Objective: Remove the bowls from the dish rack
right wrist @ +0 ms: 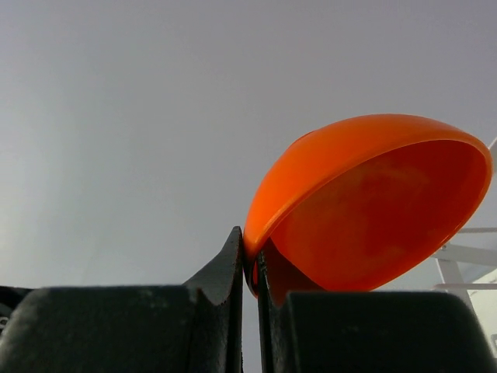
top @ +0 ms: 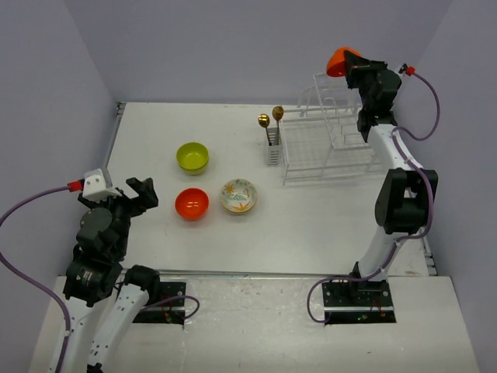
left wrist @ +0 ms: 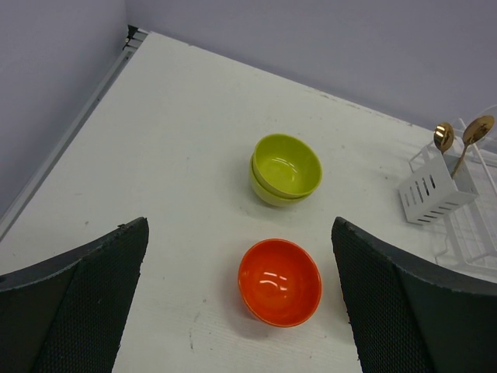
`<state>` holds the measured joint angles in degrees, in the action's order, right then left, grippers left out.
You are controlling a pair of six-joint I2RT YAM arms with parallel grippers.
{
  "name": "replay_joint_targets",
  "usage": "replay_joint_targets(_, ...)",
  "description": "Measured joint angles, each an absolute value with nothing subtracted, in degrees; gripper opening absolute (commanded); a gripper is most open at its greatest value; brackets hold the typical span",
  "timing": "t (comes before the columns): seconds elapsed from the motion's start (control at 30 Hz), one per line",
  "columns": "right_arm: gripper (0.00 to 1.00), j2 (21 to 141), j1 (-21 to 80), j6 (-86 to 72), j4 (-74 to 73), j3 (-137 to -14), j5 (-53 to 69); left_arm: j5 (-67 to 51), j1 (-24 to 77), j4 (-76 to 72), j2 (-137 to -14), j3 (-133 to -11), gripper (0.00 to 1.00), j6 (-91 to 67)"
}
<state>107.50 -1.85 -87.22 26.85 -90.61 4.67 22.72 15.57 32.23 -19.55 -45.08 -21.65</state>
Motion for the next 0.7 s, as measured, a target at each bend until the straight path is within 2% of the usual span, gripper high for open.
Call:
replay_joint_targets(0.27, 0.00, 104.47, -1.91, -83.40, 27.94, -90.63, 10.07, 23.03, 15.57, 32.23, -20.58, -45.08, 1.00, -21.67)
replay_joint_targets(0.4, 0.00, 100.25, -1.85, -80.68, 31.14, -90.24, 18.15, 23.83, 15.57, 32.21, -22.13, -45.08, 1.00, -21.67)
replay_joint_targets(0.5, 0.00, 92.73, -0.01, -72.84, 31.38, -86.04, 25.36, 24.77, 15.55, 32.14, -24.80, -45.12, 1.00, -21.76)
replay_joint_targets(0.57, 0.00, 85.43, 4.21, -62.94, 29.06, -80.93, 28.01, 24.84, 15.55, 32.40, -27.46, -45.67, 1.00, -21.91)
replay_joint_targets(0.7, 0.00, 71.55, 21.39, -37.12, 17.72, -71.64, 29.78, 22.46, 15.55, 33.76, -33.41, -52.21, 1.00, -22.13)
